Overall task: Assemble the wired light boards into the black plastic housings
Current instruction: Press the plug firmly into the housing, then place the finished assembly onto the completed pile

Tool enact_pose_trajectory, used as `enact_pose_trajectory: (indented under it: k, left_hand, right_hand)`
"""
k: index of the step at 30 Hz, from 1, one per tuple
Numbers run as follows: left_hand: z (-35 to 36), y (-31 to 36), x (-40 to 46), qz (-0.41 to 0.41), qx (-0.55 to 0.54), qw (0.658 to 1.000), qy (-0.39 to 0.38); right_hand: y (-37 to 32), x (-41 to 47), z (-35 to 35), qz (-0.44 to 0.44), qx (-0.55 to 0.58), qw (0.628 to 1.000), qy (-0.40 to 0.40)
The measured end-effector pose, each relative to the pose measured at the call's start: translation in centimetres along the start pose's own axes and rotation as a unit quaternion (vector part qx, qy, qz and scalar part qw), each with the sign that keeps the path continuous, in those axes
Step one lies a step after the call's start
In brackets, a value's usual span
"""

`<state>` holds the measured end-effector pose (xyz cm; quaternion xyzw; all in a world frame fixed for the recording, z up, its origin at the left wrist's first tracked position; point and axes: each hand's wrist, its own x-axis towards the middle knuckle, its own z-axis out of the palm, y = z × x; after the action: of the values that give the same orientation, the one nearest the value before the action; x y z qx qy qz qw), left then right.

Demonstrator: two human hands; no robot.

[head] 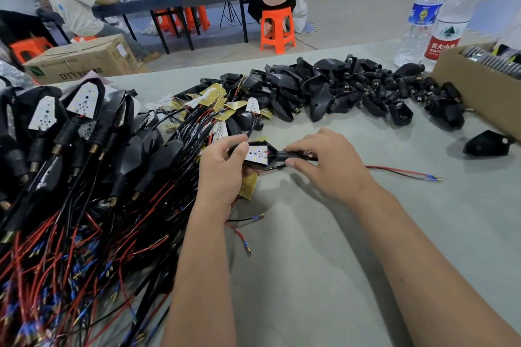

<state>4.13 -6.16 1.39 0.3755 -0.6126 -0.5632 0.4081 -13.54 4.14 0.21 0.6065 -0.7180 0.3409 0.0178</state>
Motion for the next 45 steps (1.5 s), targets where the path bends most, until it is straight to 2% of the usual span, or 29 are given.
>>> enact_pose_trajectory:
  k: [3,7,9,13,15,17,20,23,25,28,30,32,33,36,39,42,45]
  left_hand:
    - [0.7,0.3,-0.1,-0.010,-0.066,0.997,0.041]
    - [3.8,1.0,-0.8,-0.049,-0.144,0.988,-0.014]
    - [5.4,1.1,-1.5,-0.072,-0.121,0.988,-0.065]
    - [5.8,1.2,-2.5,-0.121,-0.062,0.974,-0.180]
    - [4.5,1.5,-2.6,-0.139,-0.032,0.969,-0.204]
    - [2.3,2.2,-2.5,-0.124,0.024,0.973,-0.193]
    - [-2.2,3.5,-2.2,-0.082,0.143,0.975,-0.149]
    - [-8.2,5.2,-2.2,-0.049,0.278,0.957,-0.072]
    - [-12.3,6.4,-2.8,-0.043,0.312,0.949,-0.006]
    - [-17.1,7.7,-3.8,-0.029,0.308,0.943,0.121]
    - [-19.3,8.0,-4.2,0.002,0.329,0.910,0.252]
    - [-20.7,7.9,-4.4,0.024,0.377,0.848,0.372]
    - [-21.2,7.6,-4.6,0.027,0.382,0.828,0.409]
    - [-22.0,6.4,-4.5,0.007,0.369,0.813,0.450]
    - [-22.4,5.5,-4.4,-0.007,0.355,0.804,0.477]
    - [-22.2,5.1,-4.2,0.019,0.337,0.794,0.506]
    - [-22.2,5.1,-3.7,0.014,0.325,0.799,0.505]
  right_hand:
    - [-0.7,0.3,-0.2,0.021,0.036,0.999,0.004]
    - [-1.2,0.9,-0.7,0.114,0.130,0.984,0.050]
    - [-0.9,1.0,-1.0,0.171,0.204,0.961,0.074]
    - [-1.1,1.3,-1.0,0.260,0.374,0.885,0.096]
    - [-1.7,1.9,-0.8,0.278,0.416,0.861,0.095]
    - [-2.9,3.1,-0.3,0.289,0.421,0.855,0.091]
    - [-6.2,5.5,1.2,0.287,0.413,0.861,0.070]
    - [-11.8,8.0,4.0,0.249,0.372,0.893,0.030]
    - [-16.4,9.3,6.0,0.187,0.329,0.925,0.041]
    - [-23.3,10.8,7.8,0.058,0.311,0.943,0.104]
    - [-26.9,12.1,9.1,-0.031,0.272,0.957,0.093]
    - [-29.4,13.5,10.7,-0.082,0.151,0.984,0.040]
    - [-30.2,13.9,11.5,-0.091,0.083,0.992,0.011]
    - [-31.8,14.4,13.0,-0.108,-0.038,0.993,-0.032]
    - [-33.0,14.3,14.4,-0.163,-0.116,0.979,-0.021]
    - [-33.1,14.1,15.5,-0.172,-0.128,0.976,-0.036]
    - [-32.9,14.5,15.5,-0.173,-0.121,0.974,-0.081]
